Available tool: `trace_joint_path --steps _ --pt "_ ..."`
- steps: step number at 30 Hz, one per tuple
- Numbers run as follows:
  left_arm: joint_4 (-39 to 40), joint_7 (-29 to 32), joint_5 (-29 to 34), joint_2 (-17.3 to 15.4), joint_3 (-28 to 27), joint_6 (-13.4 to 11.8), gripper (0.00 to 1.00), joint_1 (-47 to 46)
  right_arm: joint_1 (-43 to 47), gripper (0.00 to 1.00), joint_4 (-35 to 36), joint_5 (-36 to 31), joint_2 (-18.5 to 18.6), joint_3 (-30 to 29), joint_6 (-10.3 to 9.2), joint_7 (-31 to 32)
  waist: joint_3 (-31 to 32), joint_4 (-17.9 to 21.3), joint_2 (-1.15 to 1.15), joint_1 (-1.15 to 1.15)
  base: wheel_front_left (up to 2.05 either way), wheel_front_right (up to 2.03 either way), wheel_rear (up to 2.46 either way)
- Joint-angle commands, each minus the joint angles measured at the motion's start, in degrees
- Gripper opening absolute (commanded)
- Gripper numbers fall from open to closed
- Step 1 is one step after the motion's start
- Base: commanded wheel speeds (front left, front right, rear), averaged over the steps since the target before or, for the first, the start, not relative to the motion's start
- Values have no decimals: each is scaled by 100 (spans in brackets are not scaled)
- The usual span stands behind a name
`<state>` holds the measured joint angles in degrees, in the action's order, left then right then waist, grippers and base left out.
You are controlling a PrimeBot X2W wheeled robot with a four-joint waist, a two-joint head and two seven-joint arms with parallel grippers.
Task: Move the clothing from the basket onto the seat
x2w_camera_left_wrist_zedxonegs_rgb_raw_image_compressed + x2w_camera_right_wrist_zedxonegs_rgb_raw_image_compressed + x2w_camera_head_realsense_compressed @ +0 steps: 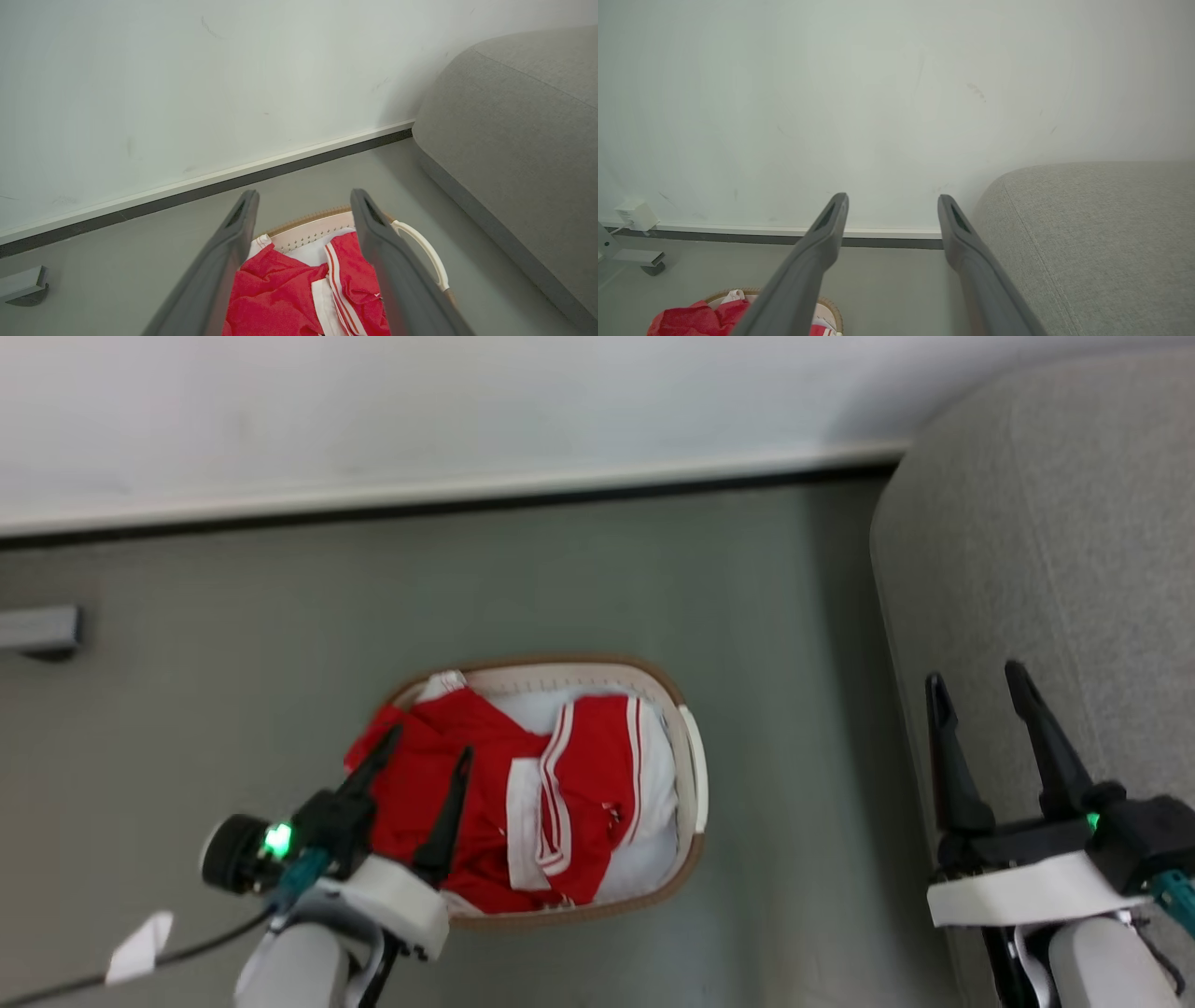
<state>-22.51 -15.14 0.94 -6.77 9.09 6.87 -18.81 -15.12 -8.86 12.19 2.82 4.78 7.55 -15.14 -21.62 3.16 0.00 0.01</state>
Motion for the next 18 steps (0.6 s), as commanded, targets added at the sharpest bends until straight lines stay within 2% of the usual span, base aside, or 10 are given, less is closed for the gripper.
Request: trace_joint_path --steps 1,6,12,18 --pt "-99 -2 89 -71 43 5 100 -179 -132 100 47 27 12 -1 -12 -2 -669 245 0 -1 0 0 0" --pt "-1027 8 128 -196 420 53 100 -988 -466 100 221 113 12 74 -12 -2 -1359 489 0 -1 0 0 0" --pt "-1972 75 1 -173 751 62 100 -1894 -716 100 460 213 9 100 -12 -2 -1964 744 0 -1 0 0 0" --pt "-2647 150 -506 -74 905 64 100 -2571 -884 100 695 285 10 121 -12 -2 -2424 909 0 -1 0 0 0"
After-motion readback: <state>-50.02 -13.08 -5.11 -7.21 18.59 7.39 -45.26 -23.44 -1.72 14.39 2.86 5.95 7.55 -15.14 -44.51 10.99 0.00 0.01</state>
